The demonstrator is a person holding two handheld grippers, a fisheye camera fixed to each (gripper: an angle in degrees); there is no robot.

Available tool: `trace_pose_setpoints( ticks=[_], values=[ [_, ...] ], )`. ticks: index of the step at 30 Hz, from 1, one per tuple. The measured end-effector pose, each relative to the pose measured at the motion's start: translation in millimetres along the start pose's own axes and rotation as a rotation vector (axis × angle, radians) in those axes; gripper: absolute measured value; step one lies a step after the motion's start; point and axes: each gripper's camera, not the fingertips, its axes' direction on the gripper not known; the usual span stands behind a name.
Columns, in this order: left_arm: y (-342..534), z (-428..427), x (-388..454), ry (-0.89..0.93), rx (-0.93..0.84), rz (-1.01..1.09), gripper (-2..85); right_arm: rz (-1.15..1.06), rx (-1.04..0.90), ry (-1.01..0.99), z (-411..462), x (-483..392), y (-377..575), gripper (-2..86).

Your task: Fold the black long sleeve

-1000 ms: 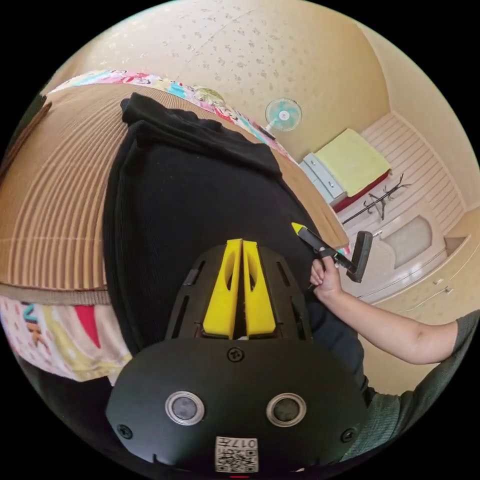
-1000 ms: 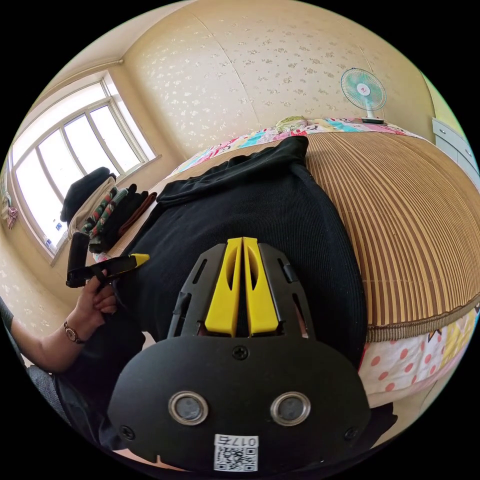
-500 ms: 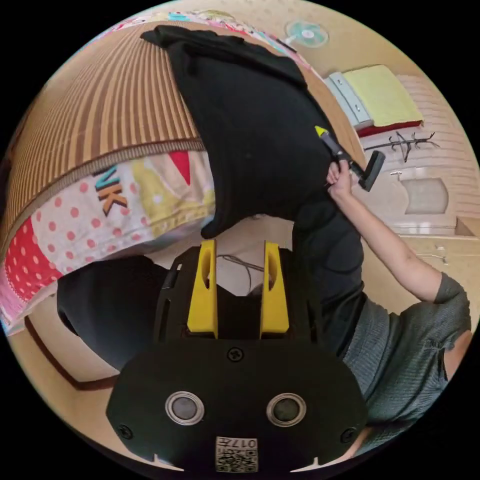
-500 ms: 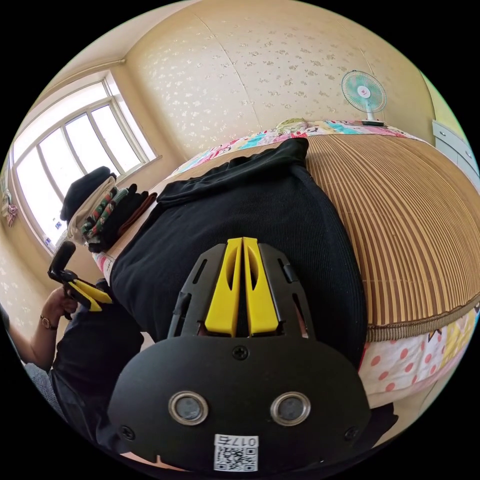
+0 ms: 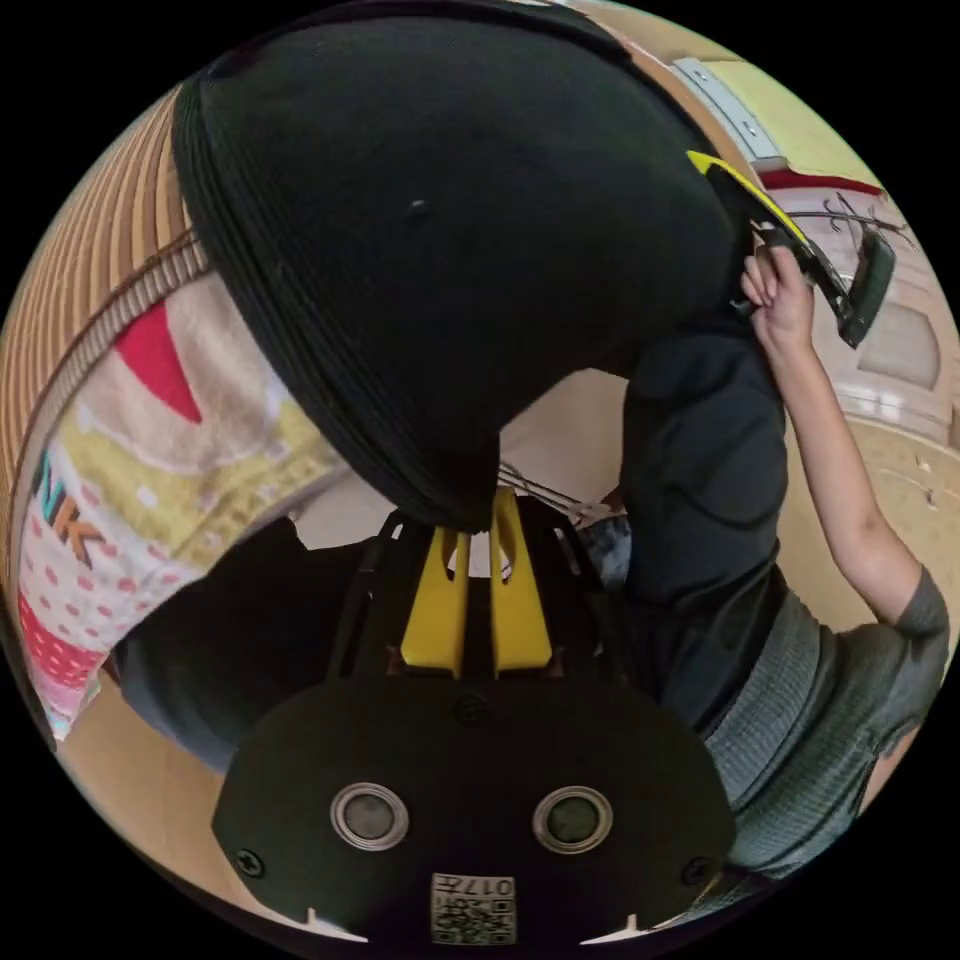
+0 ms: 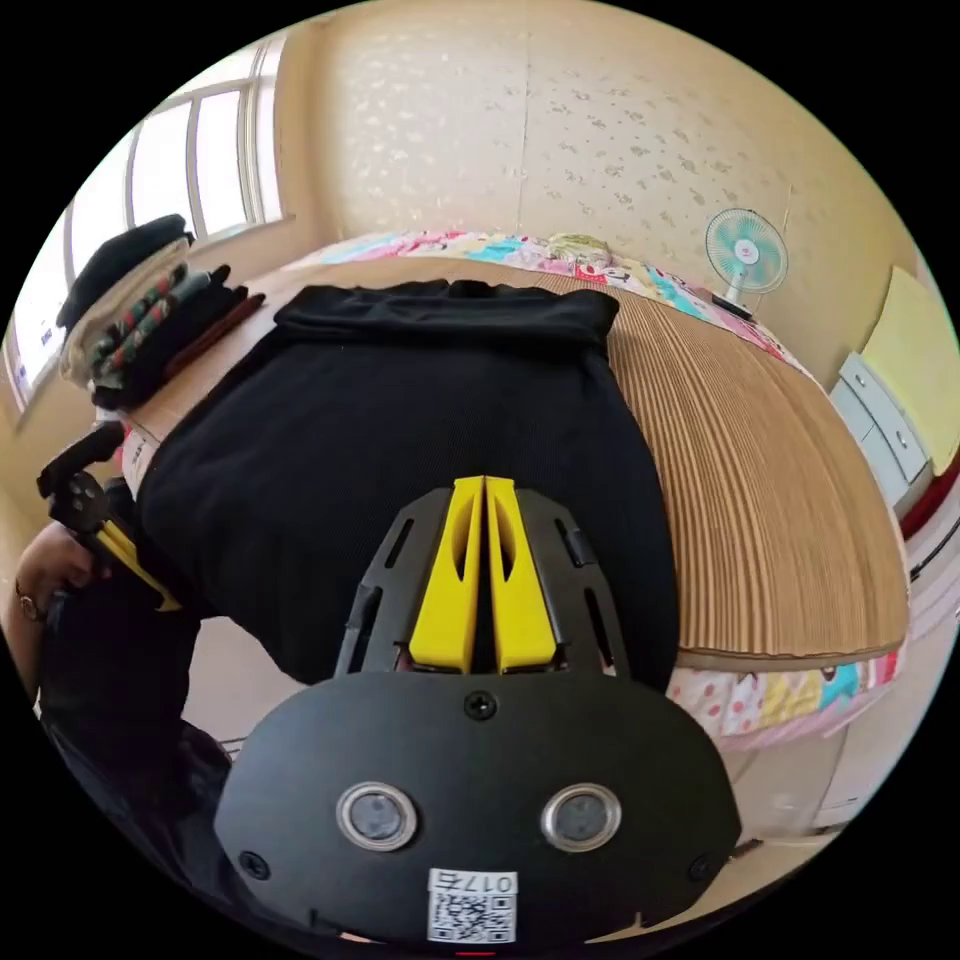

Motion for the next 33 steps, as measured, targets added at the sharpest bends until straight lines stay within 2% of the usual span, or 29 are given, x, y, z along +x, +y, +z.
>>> trace_pose_setpoints(
  ticks=[1,2,4,6,9,10,11,15,17,20,24,27,29,30,31,33],
  values=[
    [18.2,-15.1,11.6,0.031,0.039,0.049,2.3,-0.028,-0.064,0.010,-14.5,-10.3,-13.2,0.4],
    [28.0,-22.9,15.3,0.055,0.067,0.067,2.3,-0.044,-0.043,-0.075,-44.0,-10.6,-18.2,0.4],
    [71.7,-57.5,13.2,0.220,0.222,0.086,2.3,-0.018,0.045,-0.131,-100.7,2.6,-15.6,0.6],
    [103.3,-81.9,-0.2,0.346,0.362,0.049,2.1,0.061,0.068,-0.071,-147.3,28.4,-10.0,1.0],
    [137.8,-111.2,-16.9,0.511,0.514,0.054,1.6,0.163,-0.098,-0.105,-173.5,85.3,-3.9,2.3],
    [144.1,-119.2,-20.8,0.539,0.539,0.055,1.6,0.192,-0.226,-0.189,-166.5,107.2,-3.1,3.2],
    [146.2,-123.2,-22.0,0.544,0.549,0.057,1.6,0.232,-0.323,-0.286,-158.4,125.3,-1.1,3.9],
    [152.2,-146.1,-21.4,0.521,0.567,0.044,1.7,0.327,-0.324,-0.378,-165.8,136.0,1.3,6.1],
    [154.4,-153.4,-19.5,0.519,0.566,0.045,1.8,0.320,-0.493,-0.270,-148.3,122.6,-4.9,8.2],
    [162.4,-162.5,-21.9,0.521,0.575,0.030,2.0,0.338,-0.615,-0.238,-126.8,113.5,-7.7,11.3],
    [179.0,-173.4,-34.4,0.525,0.586,-0.024,1.9,0.390,-0.613,-0.175,-133.5,110.1,-21.5,13.3],
    [187.8,-181.5,-42.6,0.529,0.585,-0.033,1.9,0.310,-0.683,-0.047,-133.6,94.2,-35.0,11.0],
    [192.6,-186.1,-50.8,0.554,0.592,-0.045,2.0,0.214,-0.741,0.105,-136.6,86.0,-40.9,5.0],
    [196.7,-189.7,-58.1,0.594,0.601,-0.052,2.1,0.188,-0.752,0.067,-140.1,83.8,-42.3,4.3],
    [202.2,-193.5,-67.8,0.661,0.620,-0.060,2.0,0.174,-0.720,-0.052,-157.5,82.3,-46.8,3.1],
    [213.0,-200.7,-83.3,0.759,0.655,-0.066,1.7,0.180,-0.575,-0.250,-201.1,90.3,-53.7,2.3]
  ],
)
